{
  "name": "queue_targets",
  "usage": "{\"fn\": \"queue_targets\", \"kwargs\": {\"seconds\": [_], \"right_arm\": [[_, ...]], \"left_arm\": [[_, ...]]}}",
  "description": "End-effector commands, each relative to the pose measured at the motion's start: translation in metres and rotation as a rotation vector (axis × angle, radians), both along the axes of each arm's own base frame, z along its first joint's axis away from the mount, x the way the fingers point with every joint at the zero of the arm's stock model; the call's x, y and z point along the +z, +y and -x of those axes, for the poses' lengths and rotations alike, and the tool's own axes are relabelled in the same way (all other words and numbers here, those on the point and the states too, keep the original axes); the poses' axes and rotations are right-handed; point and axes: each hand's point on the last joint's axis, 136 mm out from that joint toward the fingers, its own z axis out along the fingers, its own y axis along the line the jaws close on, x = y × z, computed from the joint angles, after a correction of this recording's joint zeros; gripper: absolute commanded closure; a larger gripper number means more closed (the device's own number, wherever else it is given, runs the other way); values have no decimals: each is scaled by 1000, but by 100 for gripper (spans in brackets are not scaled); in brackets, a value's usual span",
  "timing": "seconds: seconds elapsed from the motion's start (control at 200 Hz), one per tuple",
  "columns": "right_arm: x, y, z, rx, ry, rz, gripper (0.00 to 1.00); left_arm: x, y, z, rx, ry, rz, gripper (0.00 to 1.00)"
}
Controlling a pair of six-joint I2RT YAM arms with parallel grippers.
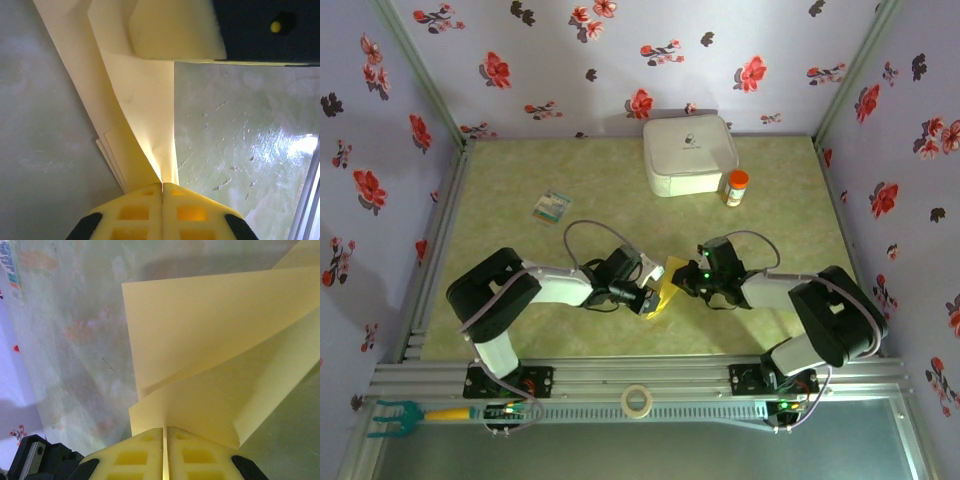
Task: Fold a paper plane with a square sheet of paper (pick it up from the middle)
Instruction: Fold the wing for the fifth time at the center of the table.
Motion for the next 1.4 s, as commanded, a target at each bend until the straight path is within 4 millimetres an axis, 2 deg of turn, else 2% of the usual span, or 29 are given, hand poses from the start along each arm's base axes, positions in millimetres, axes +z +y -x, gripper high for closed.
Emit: {"fn": "queue_targets", "kwargs": {"seconds": [0.0,0.125,0.415,0.45,0.58,0.715,0.79,0.89,1.075,1.395], "right_arm": [[6,9,-9,36,-29,-28,89],[3,12,-13,45,-20,-23,89],[-27,0,-7,18,62,68,90],[-30,0,-6,18,71,71,91],[-37,-5,-3,5,87,90,91],[-39,-5,-2,1,90,88,92],[-39,-5,-2,0,91,87,92],[-39,-5,-2,1,92,84,91],[-37,-5,-3,-1,88,83,92],[-37,-5,-3,-6,85,81,92]], "left_arm": [[-13,17,-3,50,10,-64,100],[-13,18,-3,52,10,-63,100],[-11,18,-3,50,5,-68,100],[-9,17,-3,46,11,-67,93],[11,13,2,22,14,-28,78],[32,10,7,3,20,19,77],[38,8,10,-12,35,30,77],[36,5,16,-38,79,32,76],[22,11,11,14,110,-47,72],[30,18,-3,105,81,-17,62]]}}
